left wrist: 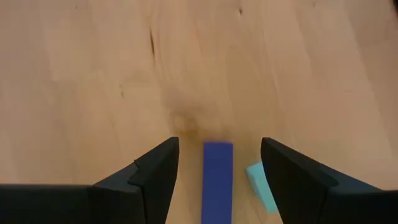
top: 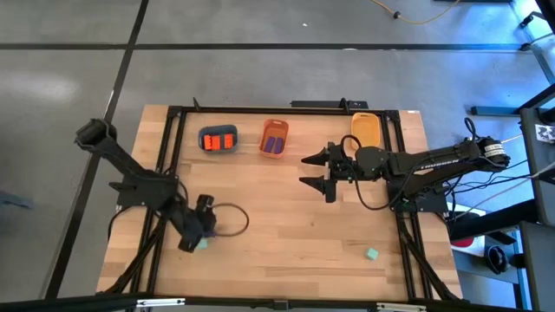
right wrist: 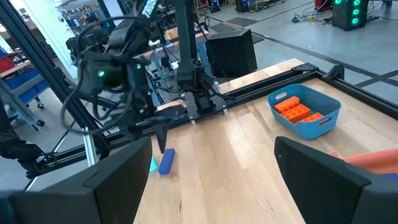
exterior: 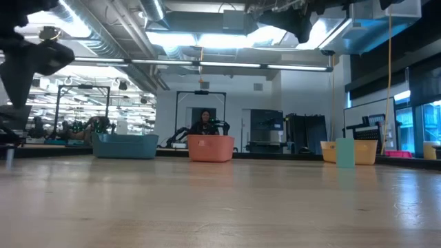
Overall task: Sort & place blocks by color
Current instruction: Put the violet block into the orange bin
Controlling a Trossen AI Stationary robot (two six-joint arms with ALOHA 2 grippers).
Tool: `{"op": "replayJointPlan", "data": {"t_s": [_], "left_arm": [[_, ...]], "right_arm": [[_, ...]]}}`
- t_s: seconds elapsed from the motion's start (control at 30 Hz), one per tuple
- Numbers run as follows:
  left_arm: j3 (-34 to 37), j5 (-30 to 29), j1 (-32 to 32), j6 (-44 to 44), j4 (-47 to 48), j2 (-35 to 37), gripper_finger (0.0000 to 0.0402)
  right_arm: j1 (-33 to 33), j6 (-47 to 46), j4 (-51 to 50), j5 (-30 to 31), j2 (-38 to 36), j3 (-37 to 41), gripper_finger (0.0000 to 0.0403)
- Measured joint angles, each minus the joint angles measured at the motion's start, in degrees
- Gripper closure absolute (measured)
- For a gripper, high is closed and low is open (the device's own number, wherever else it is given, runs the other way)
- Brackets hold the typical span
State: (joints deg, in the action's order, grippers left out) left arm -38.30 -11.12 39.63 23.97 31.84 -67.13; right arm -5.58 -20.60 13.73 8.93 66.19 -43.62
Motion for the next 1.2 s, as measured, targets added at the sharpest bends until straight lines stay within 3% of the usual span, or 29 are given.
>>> {"op": "replayJointPlan", "data": {"t_s": [0.33, 0.87, 0.97, 1.13, 1.2], "left_arm": [[0.0, 1.2, 0.6, 1.5, -1.7, -11.5, 0.0182], [-0.3, 5.7, -2.5, 1.4, -1.6, -18.7, 0.0189], [-0.3, 5.4, -2.7, 1.4, -1.6, -18.7, 0.0213], [-0.1, 5.3, -4.2, 1.4, -1.5, -17.2, 0.0304], [0.0, 5.0, -5.6, 1.4, -1.5, -15.8, 0.0314]], "right_arm": [[0.0, 0.1, -1.6, 0.0, 0.0, 0.0, 0.0062], [0.0, 0.1, -2.5, 0.0, 0.0, 0.0, 0.0062], [0.0, 0.0, -2.5, 0.0, 0.0, 0.0, 0.0062], [0.0, 0.0, -2.5, 0.0, 0.0, 0.0, 0.0062], [0.0, 0.0, -2.5, 0.0, 0.0, 0.0, 0.0062]]}}
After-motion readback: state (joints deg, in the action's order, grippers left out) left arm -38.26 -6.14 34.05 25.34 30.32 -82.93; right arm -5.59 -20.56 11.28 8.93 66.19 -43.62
